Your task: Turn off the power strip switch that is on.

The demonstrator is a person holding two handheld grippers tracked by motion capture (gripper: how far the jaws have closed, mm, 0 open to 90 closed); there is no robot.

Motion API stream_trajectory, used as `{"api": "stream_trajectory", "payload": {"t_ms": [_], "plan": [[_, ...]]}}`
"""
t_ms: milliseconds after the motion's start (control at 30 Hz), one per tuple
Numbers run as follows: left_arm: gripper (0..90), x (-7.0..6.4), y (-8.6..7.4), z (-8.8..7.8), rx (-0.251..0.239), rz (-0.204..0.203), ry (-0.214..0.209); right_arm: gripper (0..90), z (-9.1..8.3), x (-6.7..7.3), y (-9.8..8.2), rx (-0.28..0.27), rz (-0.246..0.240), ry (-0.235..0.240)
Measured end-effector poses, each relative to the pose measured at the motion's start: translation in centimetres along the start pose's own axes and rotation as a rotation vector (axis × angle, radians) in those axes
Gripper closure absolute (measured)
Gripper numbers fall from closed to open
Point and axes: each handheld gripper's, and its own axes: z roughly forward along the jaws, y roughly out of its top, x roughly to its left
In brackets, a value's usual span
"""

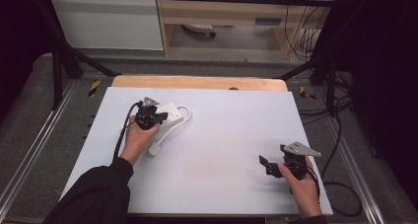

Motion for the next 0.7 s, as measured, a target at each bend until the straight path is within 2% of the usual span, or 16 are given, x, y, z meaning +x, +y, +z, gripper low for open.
{"api": "stream_trajectory", "payload": {"t_ms": [167, 500, 700], "plan": [[90.0, 0.2, -0.1, -0.2, 0.006, 0.007, 0.006, 4.8, 0.0, 0.0, 0.0, 0.000, -0.001, 0.001], [90.0, 0.8, -1.1, -0.6, 0.022, -0.019, 0.013, 4.7, 0.0, 0.0, 0.0, 0.000, -0.002, 0.000], [90.0, 0.9, -1.4, -0.6, 0.029, -0.019, 0.015, 4.7, 0.0, 0.0, 0.0, 0.000, -0.002, -0.001]]}}
